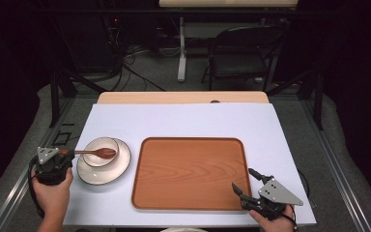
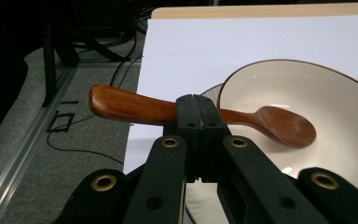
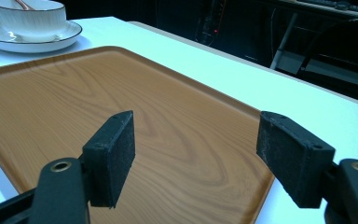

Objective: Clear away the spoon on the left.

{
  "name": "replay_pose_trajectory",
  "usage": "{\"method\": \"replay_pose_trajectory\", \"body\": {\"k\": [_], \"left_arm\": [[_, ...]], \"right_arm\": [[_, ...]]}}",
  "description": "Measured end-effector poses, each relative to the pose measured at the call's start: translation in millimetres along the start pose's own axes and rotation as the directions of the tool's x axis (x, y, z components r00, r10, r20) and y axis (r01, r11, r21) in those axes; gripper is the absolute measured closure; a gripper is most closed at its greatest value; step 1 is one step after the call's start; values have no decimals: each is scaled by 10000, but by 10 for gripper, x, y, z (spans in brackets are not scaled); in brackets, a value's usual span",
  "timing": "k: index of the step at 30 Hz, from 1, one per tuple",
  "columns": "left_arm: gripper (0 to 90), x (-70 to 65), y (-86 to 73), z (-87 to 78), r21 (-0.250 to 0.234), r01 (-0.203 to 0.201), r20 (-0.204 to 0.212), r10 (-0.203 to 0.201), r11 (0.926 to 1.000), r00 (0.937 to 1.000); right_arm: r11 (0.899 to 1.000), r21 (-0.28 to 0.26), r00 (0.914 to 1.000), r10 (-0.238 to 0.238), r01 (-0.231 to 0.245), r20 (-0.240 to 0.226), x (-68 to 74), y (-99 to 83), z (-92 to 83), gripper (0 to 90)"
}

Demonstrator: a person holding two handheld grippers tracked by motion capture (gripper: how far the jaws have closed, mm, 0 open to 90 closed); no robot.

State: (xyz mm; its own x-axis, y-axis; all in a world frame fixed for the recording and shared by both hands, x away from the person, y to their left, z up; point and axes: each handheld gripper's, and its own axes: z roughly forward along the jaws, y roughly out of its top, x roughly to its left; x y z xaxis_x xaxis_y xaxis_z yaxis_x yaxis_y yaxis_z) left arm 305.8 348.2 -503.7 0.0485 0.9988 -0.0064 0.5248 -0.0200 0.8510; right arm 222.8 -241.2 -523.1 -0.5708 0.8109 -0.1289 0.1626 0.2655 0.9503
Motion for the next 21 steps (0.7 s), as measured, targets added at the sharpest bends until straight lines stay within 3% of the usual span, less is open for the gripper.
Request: {"method": "replay_pose_trajectory", "body": {"k": [9,21], "left_arm": [[895,16,25,37,-124,395,186,-393,9991,9991],[704,37,83,-77,-714,1168,536,-1131,9906,9921]], "right_arm": [[10000,-2,10000,-26,26,-19,0,-1,3,276],[10000,-28,10000,-8,8,12,2,1,-1,277]]}}
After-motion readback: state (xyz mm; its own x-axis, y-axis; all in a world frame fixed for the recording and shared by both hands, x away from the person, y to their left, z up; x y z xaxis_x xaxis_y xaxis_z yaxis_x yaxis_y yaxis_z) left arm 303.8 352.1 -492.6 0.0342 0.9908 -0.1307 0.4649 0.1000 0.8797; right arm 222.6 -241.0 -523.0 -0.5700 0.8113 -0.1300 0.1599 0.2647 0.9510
